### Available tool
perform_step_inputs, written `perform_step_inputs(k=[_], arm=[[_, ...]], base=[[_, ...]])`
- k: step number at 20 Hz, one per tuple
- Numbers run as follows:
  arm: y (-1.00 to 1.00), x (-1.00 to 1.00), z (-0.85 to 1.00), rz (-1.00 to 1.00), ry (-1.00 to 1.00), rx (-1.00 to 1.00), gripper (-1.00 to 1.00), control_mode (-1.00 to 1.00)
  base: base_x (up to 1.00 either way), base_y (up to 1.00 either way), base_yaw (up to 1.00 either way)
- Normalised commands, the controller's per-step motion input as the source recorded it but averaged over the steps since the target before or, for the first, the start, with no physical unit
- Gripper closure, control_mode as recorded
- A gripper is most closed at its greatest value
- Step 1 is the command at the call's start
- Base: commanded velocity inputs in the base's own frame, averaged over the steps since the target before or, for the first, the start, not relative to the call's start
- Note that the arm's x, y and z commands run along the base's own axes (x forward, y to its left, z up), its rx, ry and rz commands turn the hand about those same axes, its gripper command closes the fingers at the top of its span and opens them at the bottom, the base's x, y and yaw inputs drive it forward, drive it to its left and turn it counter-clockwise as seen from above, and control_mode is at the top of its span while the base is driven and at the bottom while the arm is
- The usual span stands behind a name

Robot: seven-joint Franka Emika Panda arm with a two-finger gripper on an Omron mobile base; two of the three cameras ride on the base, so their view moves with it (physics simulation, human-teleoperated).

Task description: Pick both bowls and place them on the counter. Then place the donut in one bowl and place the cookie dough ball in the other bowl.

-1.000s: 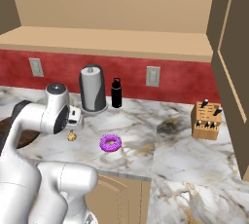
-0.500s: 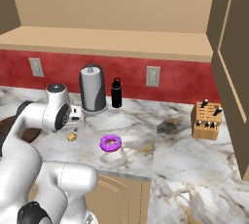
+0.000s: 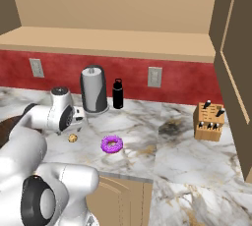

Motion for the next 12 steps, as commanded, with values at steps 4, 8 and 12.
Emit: perform_step_inputs(k=[4,8,12], arm=[[0.15,0.36,-0.2,0.08,0.02,0.0,-1.0,-1.0],[0.11,0.27,-0.24,0.07,0.05,-0.02,-1.0,-1.0],[0.06,0.31,-0.26,0.06,0.04,-0.03,-1.0,-1.0]], base=[[0.0,0.0,0.0],[0.0,0.0,0.0],[0.0,0.0,0.0]])
